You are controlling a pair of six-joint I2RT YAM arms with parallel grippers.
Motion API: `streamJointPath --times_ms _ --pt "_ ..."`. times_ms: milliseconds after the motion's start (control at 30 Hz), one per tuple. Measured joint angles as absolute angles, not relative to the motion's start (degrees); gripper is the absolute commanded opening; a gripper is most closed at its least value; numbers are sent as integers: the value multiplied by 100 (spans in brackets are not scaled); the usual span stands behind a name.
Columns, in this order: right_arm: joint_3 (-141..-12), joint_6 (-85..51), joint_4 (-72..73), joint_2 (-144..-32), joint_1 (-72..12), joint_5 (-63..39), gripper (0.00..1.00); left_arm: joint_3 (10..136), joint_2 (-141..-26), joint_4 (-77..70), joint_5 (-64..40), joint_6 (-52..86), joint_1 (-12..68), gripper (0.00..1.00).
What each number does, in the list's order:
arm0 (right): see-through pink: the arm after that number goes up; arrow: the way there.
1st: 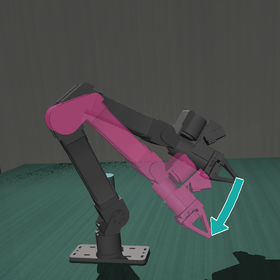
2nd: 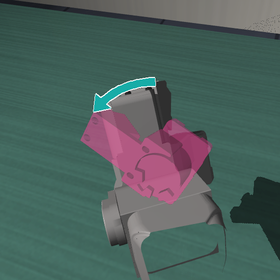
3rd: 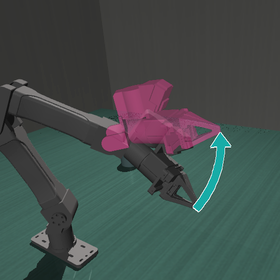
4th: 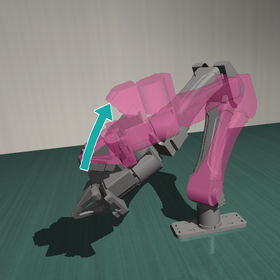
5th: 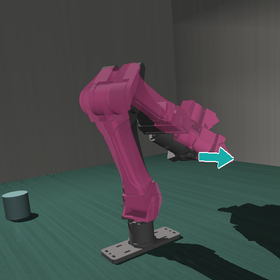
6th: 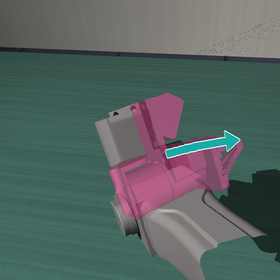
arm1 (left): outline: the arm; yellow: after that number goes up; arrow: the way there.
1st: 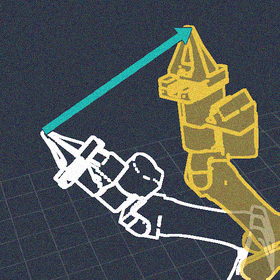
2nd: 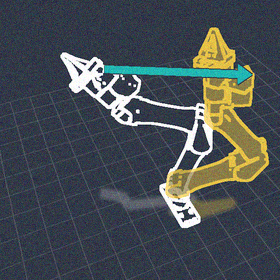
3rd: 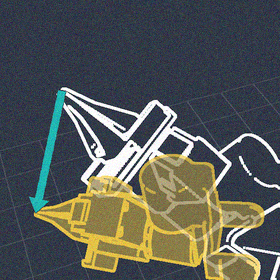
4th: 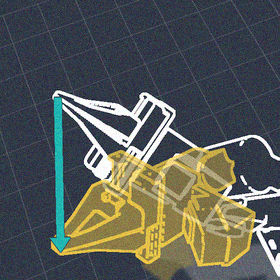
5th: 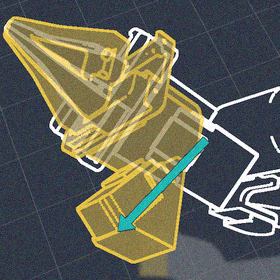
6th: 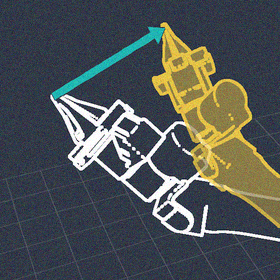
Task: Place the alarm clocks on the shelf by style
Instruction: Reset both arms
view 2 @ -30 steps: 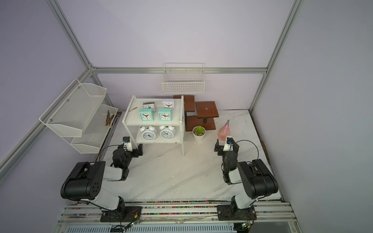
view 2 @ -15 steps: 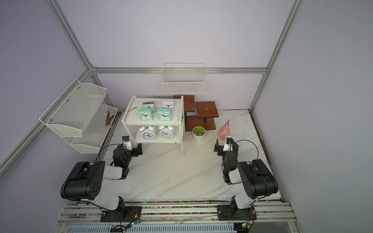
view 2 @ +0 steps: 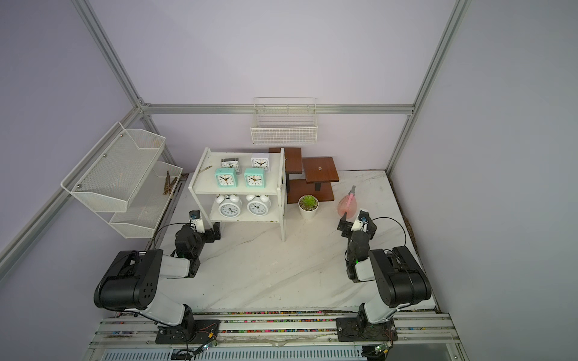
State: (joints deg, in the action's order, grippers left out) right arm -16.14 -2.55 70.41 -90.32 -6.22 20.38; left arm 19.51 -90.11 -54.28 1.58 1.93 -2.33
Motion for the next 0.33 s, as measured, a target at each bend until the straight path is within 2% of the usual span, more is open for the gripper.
streamJointPath --times_ms 333 --pt "-1656 -252 6893 -9035 -628 2119 99 2014 -9011 -5321 132 161 -233 100"
